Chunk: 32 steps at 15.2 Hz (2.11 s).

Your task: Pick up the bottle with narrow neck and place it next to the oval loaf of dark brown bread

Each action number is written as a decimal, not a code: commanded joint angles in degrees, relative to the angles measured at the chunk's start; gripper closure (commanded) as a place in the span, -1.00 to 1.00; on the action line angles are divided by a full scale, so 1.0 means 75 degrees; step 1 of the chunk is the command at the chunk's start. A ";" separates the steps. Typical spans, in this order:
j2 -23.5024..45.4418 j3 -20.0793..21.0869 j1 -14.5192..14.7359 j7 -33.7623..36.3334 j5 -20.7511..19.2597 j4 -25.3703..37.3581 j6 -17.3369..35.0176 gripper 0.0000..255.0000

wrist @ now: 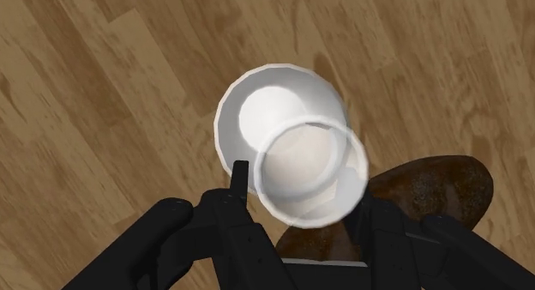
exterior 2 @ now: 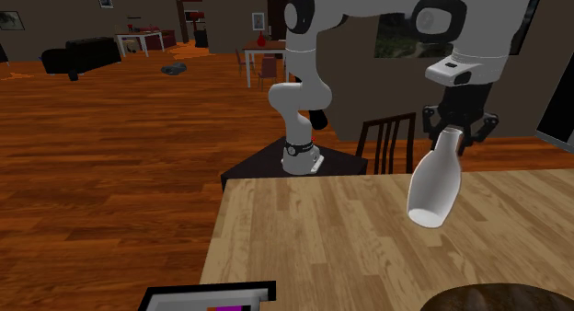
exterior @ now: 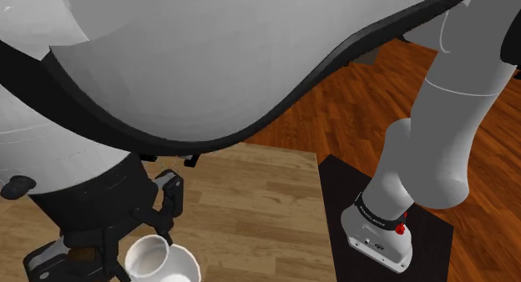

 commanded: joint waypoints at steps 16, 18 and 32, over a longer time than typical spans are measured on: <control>0.0267 -0.0050 0.0024 0.0010 -0.0164 -0.1263 0.1486 1.00; 0.0267 -0.0050 0.0024 0.0010 -0.0164 -0.1262 0.1486 1.00; 0.0119 -0.0040 -0.0022 -0.0054 -0.0072 -0.0444 0.0544 -1.00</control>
